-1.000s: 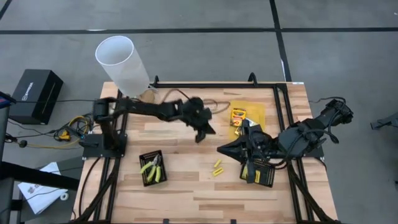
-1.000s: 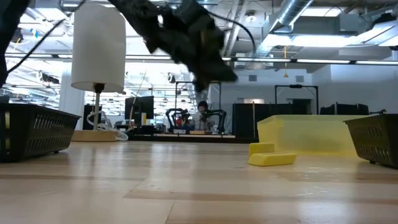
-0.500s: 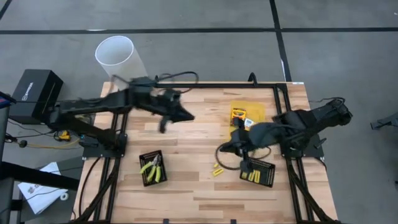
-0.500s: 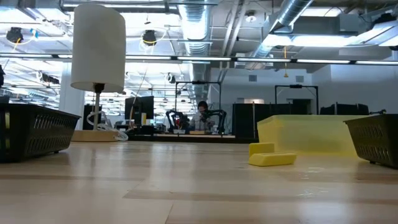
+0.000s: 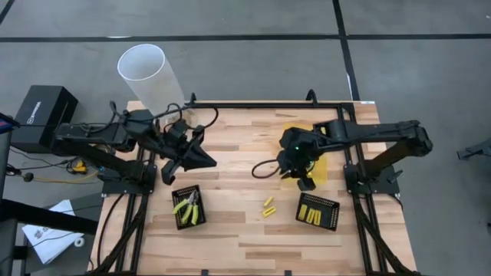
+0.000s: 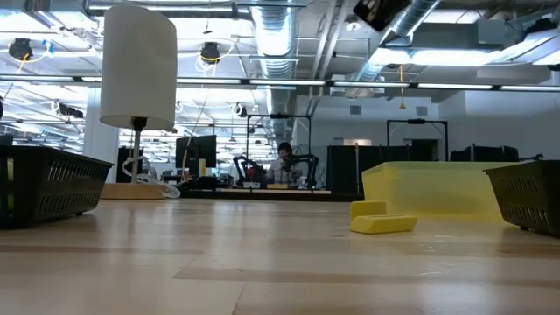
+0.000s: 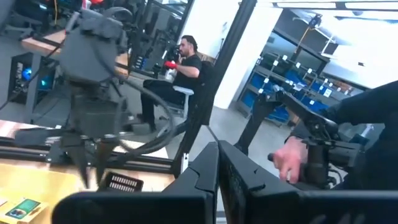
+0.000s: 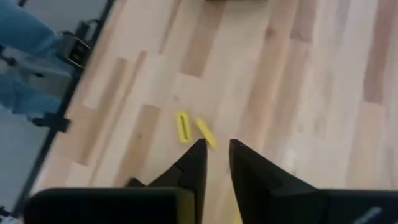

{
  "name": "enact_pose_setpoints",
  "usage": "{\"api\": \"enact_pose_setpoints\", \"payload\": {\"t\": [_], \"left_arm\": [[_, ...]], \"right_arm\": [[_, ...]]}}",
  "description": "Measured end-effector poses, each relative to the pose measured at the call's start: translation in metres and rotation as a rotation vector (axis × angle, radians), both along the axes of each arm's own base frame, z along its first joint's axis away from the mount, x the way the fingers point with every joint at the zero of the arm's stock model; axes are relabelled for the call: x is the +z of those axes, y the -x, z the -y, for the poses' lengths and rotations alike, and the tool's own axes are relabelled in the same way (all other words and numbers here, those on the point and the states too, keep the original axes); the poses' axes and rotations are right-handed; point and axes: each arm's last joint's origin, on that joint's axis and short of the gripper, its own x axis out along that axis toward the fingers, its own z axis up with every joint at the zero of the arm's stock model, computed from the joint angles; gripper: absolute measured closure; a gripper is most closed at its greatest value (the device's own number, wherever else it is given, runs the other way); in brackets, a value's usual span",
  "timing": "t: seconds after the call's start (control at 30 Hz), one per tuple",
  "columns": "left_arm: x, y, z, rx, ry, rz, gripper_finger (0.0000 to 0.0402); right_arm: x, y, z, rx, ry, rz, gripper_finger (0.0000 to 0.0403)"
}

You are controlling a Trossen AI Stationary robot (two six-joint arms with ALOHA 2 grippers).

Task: Pick & Place School Supplies
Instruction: Put the eraser into the right black bin

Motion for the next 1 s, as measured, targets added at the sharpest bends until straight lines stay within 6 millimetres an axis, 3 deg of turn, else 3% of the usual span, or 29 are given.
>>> {"api": "enact_pose_setpoints", "payload": {"t": [0.23, 0.4, 0.57, 0.73, 1.0], "left_arm": [[-0.004, -0.002, 0.000, 0.001, -0.049, -0.017, 0.0401], [-0.005, -0.003, -0.001, 0.007, -0.057, -0.027, 0.0401], [-0.005, -0.003, -0.001, 0.008, -0.056, -0.029, 0.0401], [-0.005, -0.003, -0.001, 0.013, -0.056, -0.029, 0.0401], [-0.005, -0.003, -0.001, 0.013, -0.056, -0.029, 0.0401]], "right_arm": [[-0.039, -0.020, 0.022, -0.024, 0.077, -0.155, 0.0305], [-0.087, -0.048, 0.018, 0.082, 0.112, -0.300, 0.0287], [-0.124, -0.063, 0.009, 0.179, 0.100, -0.414, 0.0276], [-0.138, -0.072, -0.003, 0.230, 0.094, -0.392, 0.0275], [-0.138, -0.084, -0.011, 0.238, 0.099, -0.281, 0.0276]]}}
